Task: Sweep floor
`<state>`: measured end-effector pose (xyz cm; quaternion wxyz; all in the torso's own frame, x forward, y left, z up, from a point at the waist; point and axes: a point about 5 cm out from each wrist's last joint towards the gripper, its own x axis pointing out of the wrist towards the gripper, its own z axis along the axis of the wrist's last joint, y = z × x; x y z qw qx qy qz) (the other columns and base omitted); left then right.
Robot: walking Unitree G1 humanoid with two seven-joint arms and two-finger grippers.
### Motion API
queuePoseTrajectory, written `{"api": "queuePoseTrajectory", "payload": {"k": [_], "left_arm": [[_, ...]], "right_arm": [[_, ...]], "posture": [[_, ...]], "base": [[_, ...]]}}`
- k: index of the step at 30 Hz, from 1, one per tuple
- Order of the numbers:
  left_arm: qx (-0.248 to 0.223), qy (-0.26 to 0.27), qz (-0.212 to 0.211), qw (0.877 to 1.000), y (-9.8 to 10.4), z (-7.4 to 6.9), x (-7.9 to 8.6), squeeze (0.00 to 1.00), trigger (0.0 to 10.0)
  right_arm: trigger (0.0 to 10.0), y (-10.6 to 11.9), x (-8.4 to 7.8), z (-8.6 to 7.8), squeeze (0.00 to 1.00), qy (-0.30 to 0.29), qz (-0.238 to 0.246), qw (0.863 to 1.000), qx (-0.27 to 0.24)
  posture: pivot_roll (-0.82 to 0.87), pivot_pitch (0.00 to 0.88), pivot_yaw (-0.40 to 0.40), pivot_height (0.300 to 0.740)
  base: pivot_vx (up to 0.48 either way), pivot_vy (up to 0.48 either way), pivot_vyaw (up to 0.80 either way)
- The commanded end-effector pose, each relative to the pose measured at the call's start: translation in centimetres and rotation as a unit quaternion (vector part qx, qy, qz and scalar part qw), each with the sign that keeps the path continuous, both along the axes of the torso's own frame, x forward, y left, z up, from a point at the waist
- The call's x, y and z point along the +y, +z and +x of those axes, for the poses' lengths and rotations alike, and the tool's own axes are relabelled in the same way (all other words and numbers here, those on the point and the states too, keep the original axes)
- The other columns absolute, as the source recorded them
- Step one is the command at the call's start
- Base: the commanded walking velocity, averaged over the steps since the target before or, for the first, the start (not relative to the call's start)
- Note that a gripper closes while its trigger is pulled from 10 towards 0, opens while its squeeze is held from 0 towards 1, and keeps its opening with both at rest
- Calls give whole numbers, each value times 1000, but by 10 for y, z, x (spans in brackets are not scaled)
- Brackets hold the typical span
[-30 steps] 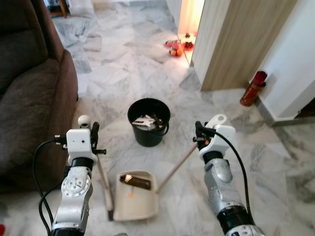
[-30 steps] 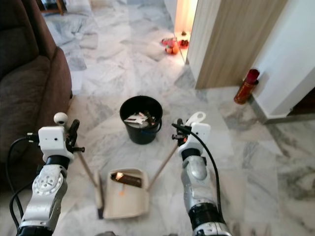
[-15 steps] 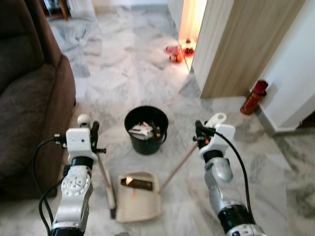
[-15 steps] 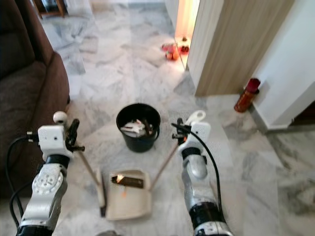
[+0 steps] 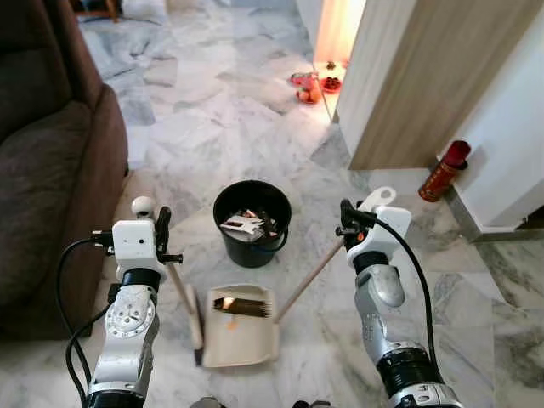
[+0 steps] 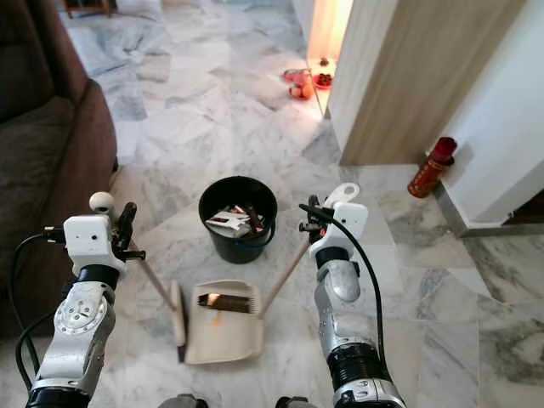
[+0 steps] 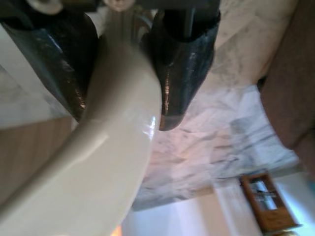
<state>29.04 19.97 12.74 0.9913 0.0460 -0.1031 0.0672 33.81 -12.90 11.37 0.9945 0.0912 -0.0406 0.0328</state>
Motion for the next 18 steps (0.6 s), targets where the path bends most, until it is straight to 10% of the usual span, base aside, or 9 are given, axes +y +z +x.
{"api": "queuePoseTrajectory", "payload": {"k": [1, 18], "left_arm": [[-11, -1, 11, 1000, 5, -1, 0, 0, 10000], [-12, -5, 10, 1000, 4, 0, -1, 0, 10000]], "right_arm": [[10000, 16, 1, 1, 0, 3, 14, 1000, -24], [10000, 70, -8, -21, 0, 41, -33, 998, -46]], "posture": [[148, 172, -28, 740], [134, 166, -31, 740]], "base": [[0, 0, 0], [0, 0, 0]]}}
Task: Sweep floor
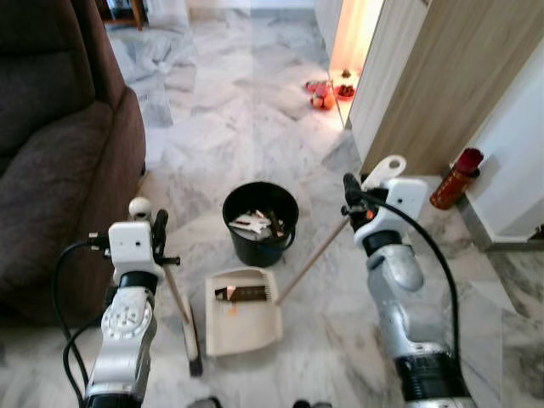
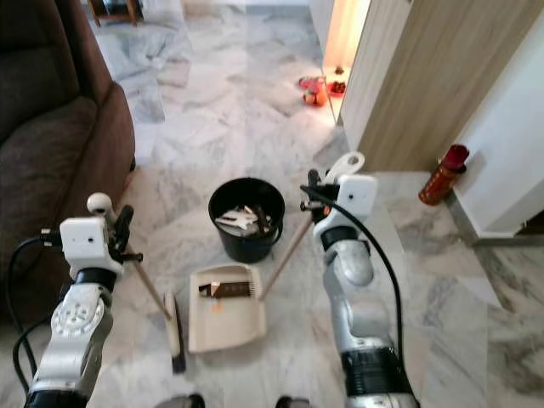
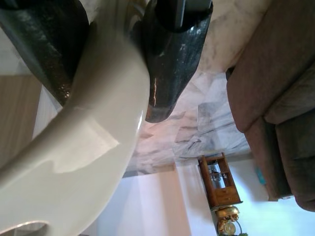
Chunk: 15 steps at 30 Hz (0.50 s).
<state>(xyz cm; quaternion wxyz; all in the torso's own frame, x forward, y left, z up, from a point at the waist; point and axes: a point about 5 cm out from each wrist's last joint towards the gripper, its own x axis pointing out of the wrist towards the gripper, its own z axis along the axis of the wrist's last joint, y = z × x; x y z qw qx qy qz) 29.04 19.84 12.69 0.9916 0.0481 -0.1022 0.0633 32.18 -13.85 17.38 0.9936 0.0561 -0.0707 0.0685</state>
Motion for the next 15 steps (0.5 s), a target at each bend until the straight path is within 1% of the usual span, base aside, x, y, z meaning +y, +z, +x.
{"api": "queuePoseTrajectory", "payload": {"k": [1, 5, 8, 9, 10, 11, 12, 14, 15], "left_arm": [[-13, -2, 8, 1000, 5, 0, 0, 0, 10000], [-13, -4, 7, 1000, 5, 0, -1, 0, 10000], [-14, -5, 7, 1000, 5, 1, -1, 0, 10000], [-14, -5, 7, 1000, 5, 1, -1, 0, 10000], [-14, -5, 7, 1000, 5, 1, -1, 0, 10000], [-14, -5, 7, 1000, 5, 1, -1, 0, 10000], [-14, -6, 7, 1000, 5, 1, -1, 0, 10000], [-14, -6, 7, 1000, 6, 1, -1, 0, 10000], [-14, -7, 7, 1000, 6, 1, -1, 0, 10000]], "right_arm": [[10000, 10, 2, -5, 0, 10, 3, 1000, -11], [10000, 16, 0, -16, 0, 21, -16, 1000, 15], [10000, 22, 1, -18, 0, 25, 1, 999, 25], [10000, 32, 2, -19, 0, 27, 19, 999, 18], [10000, 36, 2, -19, 0, 29, 25, 999, 15], [10000, 38, 2, -19, 0, 30, 28, 999, 13], [10000, 47, 3, -19, 0, 32, 31, 999, 2], [10000, 55, 4, -19, 0, 35, 37, 999, -5], [10000, 64, 4, -19, 0, 37, 43, 998, -14]], "posture": [[134, 166, -31, 740], [132, 160, -29, 740], [131, 160, -27, 740], [130, 160, -26, 740], [130, 160, -26, 740], [130, 160, -26, 740], [130, 162, -25, 740], [129, 162, -24, 740], [125, 163, -24, 740]], "base": [[0, 0, 0], [0, 0, 0], [0, 0, 0], [0, 0, 0], [0, 0, 0], [0, 0, 0], [0, 0, 0], [0, 0, 0], [0, 0, 0]]}}
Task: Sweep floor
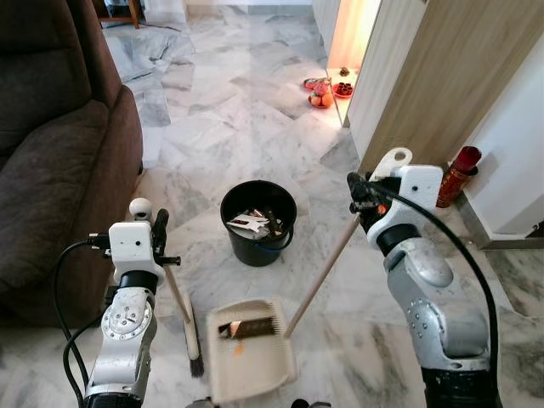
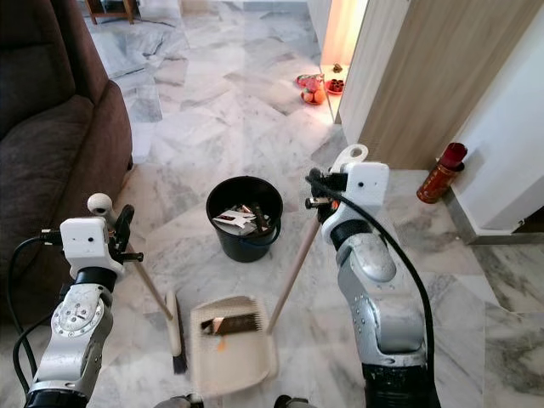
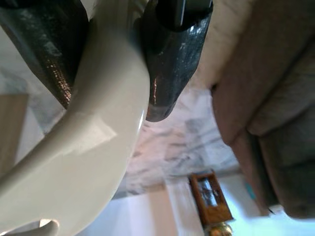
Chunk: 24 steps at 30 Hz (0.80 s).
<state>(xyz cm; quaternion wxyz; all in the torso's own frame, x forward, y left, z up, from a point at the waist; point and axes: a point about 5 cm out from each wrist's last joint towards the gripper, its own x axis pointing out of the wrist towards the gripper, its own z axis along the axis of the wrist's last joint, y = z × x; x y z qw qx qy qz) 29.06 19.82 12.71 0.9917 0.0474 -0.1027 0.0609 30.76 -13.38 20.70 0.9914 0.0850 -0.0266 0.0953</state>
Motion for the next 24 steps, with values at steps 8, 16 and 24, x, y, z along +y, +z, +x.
{"api": "queuePoseTrajectory", "payload": {"k": [8, 16, 24], "left_arm": [[-16, -5, 5, 1000, 6, 1, -1, 0, 10000], [-17, -3, 3, 1000, 6, 1, -1, 0, 10000], [-17, 3, 6, 1000, 7, 0, 1, 0, 10000]], "right_arm": [[10000, 64, -4, -5, 0, -12, 41, 992, -115], [10000, 78, -4, -7, 0, -19, 54, 989, -140], [10000, 87, -4, -7, 0, -30, 75, 983, -166]], "posture": [[125, 167, -23, 740], [126, 172, -23, 740], [129, 173, -24, 740]], "base": [[0, 0, 0], [0, 0, 0], [0, 0, 0]]}}
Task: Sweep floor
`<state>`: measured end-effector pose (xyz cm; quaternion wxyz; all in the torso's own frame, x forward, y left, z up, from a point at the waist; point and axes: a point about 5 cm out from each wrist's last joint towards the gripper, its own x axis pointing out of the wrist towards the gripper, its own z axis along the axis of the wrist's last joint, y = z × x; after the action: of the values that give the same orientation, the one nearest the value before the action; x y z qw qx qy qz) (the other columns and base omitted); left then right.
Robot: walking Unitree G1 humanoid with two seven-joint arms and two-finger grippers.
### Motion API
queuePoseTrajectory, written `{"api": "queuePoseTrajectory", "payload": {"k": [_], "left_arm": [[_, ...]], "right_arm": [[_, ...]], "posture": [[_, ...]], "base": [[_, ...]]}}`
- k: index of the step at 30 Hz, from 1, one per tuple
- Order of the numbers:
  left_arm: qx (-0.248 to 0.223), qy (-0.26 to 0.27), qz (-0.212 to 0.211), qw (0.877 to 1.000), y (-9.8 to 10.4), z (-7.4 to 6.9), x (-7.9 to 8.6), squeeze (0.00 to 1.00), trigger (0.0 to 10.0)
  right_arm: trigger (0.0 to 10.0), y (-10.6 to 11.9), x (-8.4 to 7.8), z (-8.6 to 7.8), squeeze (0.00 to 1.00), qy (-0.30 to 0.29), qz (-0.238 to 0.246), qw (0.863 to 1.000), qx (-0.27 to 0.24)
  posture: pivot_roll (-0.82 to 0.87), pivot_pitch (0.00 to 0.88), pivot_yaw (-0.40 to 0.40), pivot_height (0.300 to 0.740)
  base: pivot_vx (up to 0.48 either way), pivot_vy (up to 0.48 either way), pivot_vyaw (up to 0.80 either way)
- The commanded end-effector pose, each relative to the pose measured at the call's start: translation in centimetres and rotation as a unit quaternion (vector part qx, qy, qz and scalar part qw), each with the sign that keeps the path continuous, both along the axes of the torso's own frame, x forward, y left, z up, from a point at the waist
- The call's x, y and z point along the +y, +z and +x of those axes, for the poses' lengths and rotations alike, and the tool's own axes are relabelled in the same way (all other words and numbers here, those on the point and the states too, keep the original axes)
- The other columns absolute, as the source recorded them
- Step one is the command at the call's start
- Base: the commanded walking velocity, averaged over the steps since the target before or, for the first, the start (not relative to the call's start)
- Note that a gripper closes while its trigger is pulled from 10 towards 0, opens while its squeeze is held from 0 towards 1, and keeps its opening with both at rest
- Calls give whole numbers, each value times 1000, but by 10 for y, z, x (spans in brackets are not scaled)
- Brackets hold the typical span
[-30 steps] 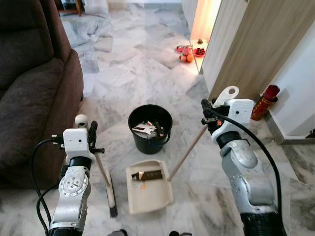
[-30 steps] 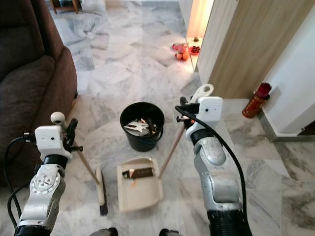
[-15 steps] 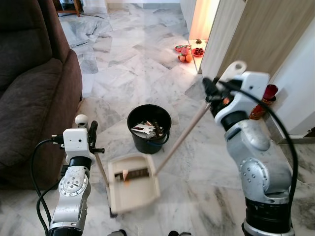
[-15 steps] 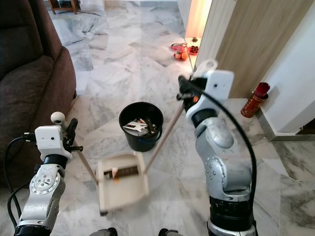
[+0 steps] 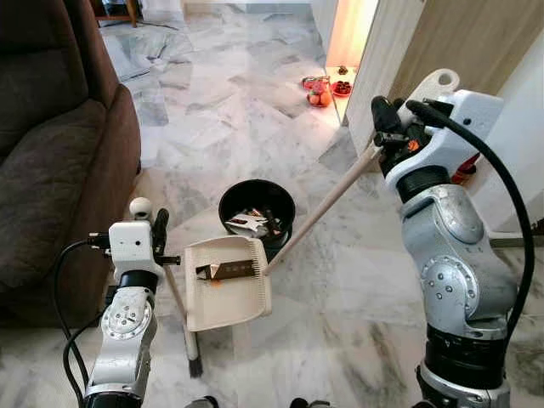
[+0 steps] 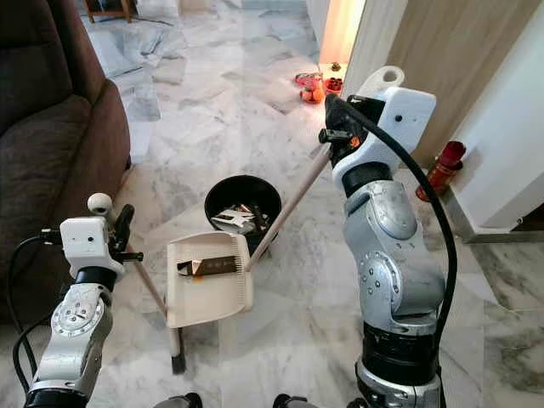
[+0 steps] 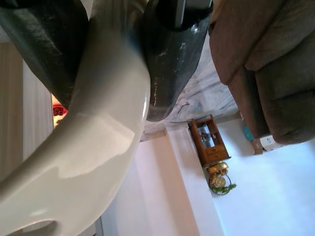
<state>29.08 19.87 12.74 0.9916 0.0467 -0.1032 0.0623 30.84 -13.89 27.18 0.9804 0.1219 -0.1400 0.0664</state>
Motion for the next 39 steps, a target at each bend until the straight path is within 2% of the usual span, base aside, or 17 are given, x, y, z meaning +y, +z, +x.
{"api": "queuePoseTrajectory", "payload": {"k": [1, 9, 24, 39], "left_arm": [[-16, 2, 8, 1000, 7, 0, 1, 0, 10000], [-17, -4, 19, 1000, 7, 0, -1, 0, 10000], [-18, -1, 21, 1000, 7, 0, 0, 0, 10000], [-21, -1, 22, 1000, 8, 0, -1, 0, 10000]], "right_arm": [[10000, 23, 2, -8, 0, 6, 25, 998, -64], [10000, 35, 0, -10, 0, -11, 41, 994, -103], [10000, 35, 7, -11, 0, 4, 44, 992, -116], [10000, 37, 7, -12, 0, 7, 64, 990, -125]], "posture": [[131, 174, -24, 740], [130, 173, -22, 740], [136, 168, -23, 740], [138, 160, -25, 740]], "base": [[240, 0, 0], [293, 0, 0], [305, 0, 0], [306, 0, 0]]}}
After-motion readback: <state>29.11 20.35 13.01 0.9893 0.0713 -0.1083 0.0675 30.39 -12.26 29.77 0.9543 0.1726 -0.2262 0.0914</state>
